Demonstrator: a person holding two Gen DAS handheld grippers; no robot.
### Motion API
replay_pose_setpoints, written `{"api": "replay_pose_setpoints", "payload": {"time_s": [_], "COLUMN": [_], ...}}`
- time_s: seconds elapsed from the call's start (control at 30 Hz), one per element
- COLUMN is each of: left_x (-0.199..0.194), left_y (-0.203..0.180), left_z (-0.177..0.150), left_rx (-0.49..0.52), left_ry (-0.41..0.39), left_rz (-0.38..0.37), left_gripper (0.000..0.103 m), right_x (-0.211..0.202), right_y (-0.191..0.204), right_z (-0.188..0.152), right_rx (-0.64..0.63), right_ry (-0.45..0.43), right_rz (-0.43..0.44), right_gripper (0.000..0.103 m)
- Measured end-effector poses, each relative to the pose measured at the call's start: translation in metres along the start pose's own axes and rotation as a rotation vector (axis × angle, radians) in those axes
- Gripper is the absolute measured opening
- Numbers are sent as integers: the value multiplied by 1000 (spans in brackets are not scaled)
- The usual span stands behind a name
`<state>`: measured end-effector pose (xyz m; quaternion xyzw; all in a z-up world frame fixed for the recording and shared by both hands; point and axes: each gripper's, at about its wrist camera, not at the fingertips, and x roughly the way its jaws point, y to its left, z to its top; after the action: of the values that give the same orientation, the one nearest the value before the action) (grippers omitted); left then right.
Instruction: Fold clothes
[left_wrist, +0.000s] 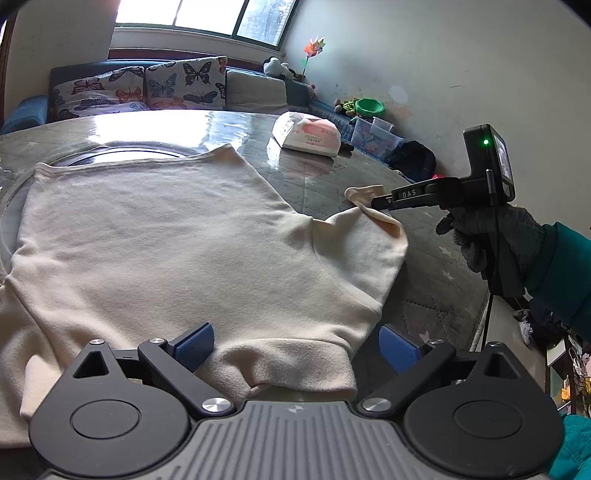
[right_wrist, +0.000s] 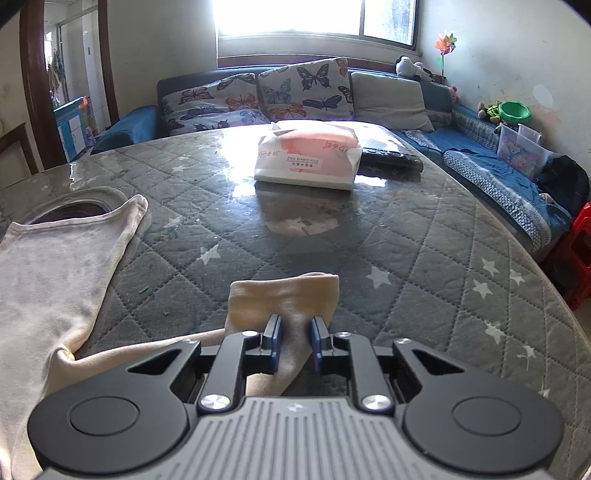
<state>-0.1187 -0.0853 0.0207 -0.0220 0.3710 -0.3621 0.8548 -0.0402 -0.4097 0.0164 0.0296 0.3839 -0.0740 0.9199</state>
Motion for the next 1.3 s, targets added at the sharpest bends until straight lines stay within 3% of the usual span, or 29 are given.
{"api": "replay_pose_setpoints", "payload": {"time_s": [0.23, 0.37, 0.5, 1.3], "left_x": [0, 2, 2, 2], "left_y": [0, -1, -1, -2], "left_z": [0, 0, 1, 1], "left_rx": [-2, -2, -1, -4], "left_ry": [0, 2, 3, 4], "left_rz": [0, 0, 1, 1], "left_gripper": [99, 100, 101, 103], "right_x": [-3, -6, -10, -3], "right_y": [-4, -5, -5, 0], "right_z": [1, 2, 4, -2], "right_rx": [32, 46, 57, 46], "right_ry": [-12, -24, -33, -9], "right_rz": [2, 3, 26, 55], "right_gripper": [20, 33, 38, 40]}}
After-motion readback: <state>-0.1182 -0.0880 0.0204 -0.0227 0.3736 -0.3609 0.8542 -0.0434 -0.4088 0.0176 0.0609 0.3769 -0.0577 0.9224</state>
